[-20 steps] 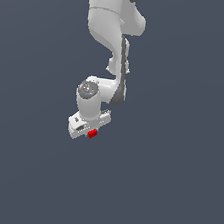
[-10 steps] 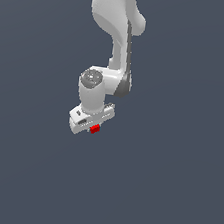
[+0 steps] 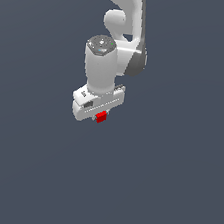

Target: Pick up the red cube and move it to a goal position.

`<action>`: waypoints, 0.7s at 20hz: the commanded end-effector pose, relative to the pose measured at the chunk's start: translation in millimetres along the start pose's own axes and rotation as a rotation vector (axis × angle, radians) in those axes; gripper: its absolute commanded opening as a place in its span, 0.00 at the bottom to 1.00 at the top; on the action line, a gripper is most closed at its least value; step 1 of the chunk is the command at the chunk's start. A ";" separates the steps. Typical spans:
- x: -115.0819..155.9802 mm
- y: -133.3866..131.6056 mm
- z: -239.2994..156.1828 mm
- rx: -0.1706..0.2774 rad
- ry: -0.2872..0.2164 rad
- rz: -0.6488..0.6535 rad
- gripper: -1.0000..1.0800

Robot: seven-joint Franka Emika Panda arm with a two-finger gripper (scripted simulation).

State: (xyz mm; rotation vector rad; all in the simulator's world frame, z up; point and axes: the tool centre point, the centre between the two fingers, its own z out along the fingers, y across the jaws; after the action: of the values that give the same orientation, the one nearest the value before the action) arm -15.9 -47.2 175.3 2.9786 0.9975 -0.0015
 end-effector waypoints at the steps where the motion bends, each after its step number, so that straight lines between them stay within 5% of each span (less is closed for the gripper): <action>1: 5.0 -6.8 -31.0 0.000 0.000 0.000 0.00; 14: 31.8 -35.9 -176.1 0.000 0.001 0.000 0.00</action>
State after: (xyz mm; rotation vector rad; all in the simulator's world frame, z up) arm -12.1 -3.4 334.7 2.9780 0.9986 0.0001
